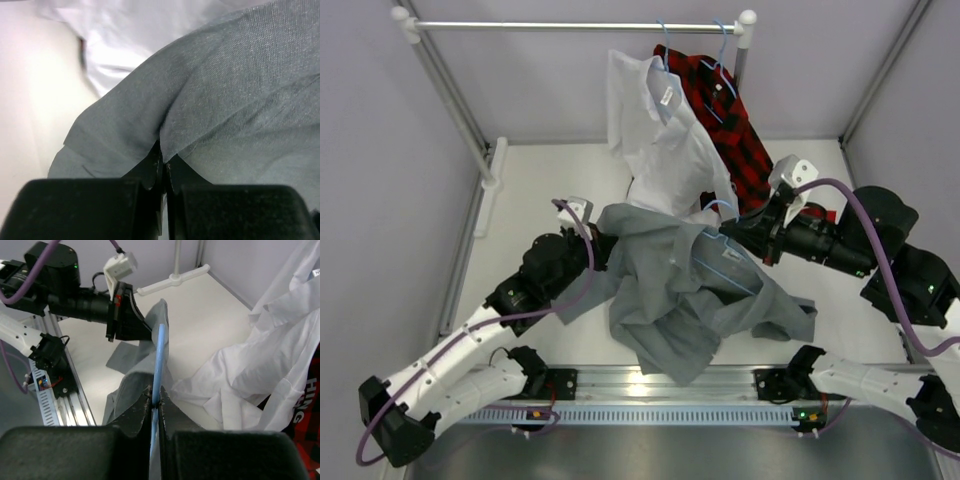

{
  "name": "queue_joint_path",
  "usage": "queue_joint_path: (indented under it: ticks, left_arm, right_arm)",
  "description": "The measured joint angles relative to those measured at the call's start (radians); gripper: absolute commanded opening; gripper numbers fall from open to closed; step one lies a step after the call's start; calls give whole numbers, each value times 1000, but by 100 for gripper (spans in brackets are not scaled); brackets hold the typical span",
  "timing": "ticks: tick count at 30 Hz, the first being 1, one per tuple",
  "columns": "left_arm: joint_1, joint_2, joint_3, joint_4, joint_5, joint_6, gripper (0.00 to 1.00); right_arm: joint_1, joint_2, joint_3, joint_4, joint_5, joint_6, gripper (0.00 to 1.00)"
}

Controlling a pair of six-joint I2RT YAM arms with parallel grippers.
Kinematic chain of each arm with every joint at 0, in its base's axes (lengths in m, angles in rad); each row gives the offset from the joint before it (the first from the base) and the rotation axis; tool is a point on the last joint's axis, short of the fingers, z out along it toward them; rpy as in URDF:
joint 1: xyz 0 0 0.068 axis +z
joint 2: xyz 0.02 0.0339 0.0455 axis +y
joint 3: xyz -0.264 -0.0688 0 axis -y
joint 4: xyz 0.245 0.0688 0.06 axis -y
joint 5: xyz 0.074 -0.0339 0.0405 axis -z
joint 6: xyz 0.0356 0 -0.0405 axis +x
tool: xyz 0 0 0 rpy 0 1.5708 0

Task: Place the shirt on the hanger

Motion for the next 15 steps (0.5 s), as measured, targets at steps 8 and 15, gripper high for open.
queue_joint_path:
  ticks: [8,15]
  left_arm:
    - [0,-61,18,-100,-304,-88,0]
    - [1,-45,35,-179,-417,-150,0]
  right_arm:
    - [0,-77,-127,78,18,5,0]
    - [0,-61,-173,163,-2,22,0]
